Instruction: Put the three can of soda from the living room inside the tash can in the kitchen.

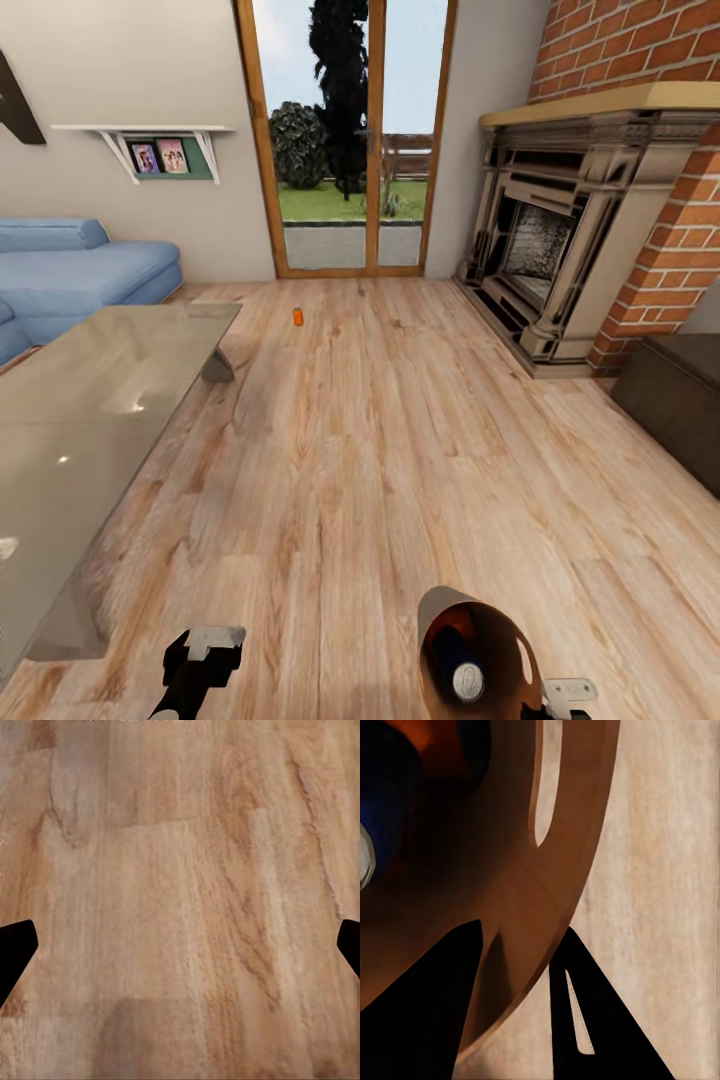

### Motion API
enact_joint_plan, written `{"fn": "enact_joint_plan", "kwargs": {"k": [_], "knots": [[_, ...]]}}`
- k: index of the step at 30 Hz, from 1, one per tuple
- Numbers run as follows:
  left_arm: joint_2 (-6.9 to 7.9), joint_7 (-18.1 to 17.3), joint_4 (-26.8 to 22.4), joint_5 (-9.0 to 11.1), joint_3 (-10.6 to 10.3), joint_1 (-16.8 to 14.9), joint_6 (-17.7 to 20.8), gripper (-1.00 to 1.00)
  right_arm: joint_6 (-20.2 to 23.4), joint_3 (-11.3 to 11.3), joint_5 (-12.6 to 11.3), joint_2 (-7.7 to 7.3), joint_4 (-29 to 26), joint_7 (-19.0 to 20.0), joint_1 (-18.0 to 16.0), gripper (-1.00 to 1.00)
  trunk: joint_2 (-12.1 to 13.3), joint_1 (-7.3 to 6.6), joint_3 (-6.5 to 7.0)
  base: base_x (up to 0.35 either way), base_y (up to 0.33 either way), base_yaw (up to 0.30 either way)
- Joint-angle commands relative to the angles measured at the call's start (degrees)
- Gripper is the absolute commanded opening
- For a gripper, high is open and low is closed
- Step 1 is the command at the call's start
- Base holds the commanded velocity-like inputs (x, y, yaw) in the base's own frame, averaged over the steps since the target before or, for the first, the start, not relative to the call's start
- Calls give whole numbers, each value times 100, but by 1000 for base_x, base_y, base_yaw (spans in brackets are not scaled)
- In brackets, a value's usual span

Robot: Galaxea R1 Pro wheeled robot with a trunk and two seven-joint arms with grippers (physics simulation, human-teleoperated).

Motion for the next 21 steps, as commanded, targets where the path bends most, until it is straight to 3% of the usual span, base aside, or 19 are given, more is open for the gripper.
{"fn": "enact_joint_plan", "kwargs": {"k": [1,21], "knots": [[-4,-2,7,1,1,0,0,100,-27,-7,-26,-1,-11,14,-3,-100,41,-23,19,1,-1,0],[-10,-55,17,2,2,0,14,100,-73,0,-37,10,-6,-14,-3,-100,843,-462,378,0,0,0]]}}
